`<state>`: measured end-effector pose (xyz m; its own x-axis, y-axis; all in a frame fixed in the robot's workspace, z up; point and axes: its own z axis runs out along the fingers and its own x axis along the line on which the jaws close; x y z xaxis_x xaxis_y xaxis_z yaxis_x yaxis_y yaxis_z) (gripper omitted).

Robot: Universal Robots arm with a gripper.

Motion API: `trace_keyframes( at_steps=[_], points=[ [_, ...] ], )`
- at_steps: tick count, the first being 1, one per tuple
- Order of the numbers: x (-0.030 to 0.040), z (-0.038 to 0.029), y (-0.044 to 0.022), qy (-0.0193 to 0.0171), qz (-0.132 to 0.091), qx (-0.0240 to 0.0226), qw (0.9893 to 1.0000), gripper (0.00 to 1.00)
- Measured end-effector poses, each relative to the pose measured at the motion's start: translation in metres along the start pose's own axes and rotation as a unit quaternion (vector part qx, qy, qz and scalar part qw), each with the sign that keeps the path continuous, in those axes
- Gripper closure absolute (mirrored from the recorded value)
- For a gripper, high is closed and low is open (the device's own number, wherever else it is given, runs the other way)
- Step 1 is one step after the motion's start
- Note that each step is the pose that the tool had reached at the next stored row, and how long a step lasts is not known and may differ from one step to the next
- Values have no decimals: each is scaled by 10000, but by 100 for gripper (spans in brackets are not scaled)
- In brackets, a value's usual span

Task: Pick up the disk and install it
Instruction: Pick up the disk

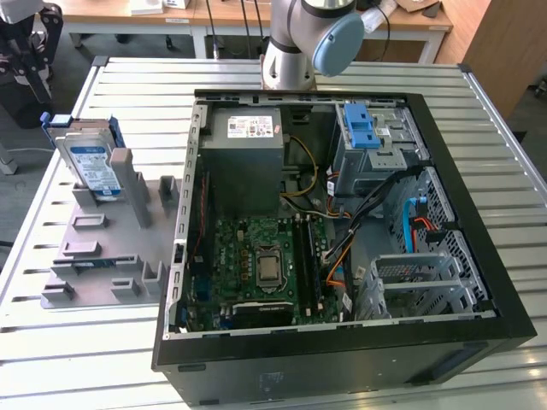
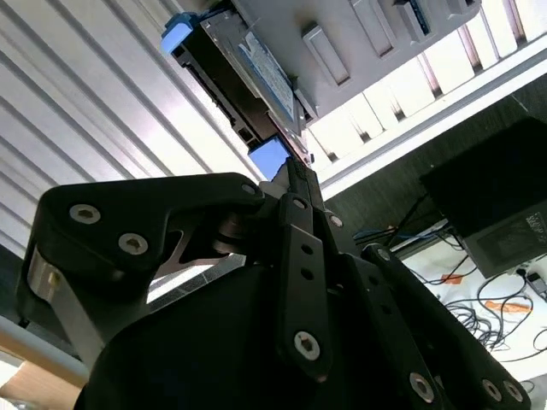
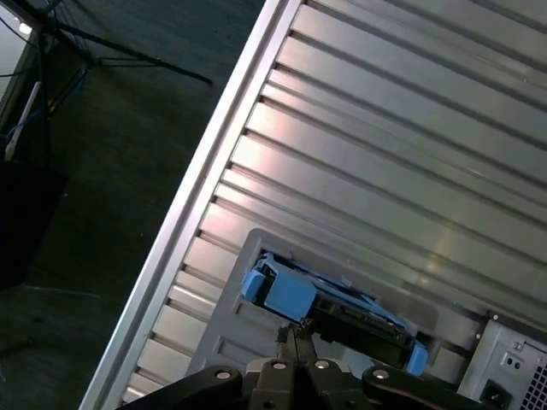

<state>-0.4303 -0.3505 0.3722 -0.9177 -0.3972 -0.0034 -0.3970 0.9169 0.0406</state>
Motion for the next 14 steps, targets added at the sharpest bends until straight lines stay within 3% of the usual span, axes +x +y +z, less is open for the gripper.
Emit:
trace_keyframes(
  at_steps=[7, 14],
  points=[
    [0, 0, 0, 13, -322, -1, 9995, 90],
    [0, 0, 0, 26, -639, -2, 9980, 90]
  ],
)
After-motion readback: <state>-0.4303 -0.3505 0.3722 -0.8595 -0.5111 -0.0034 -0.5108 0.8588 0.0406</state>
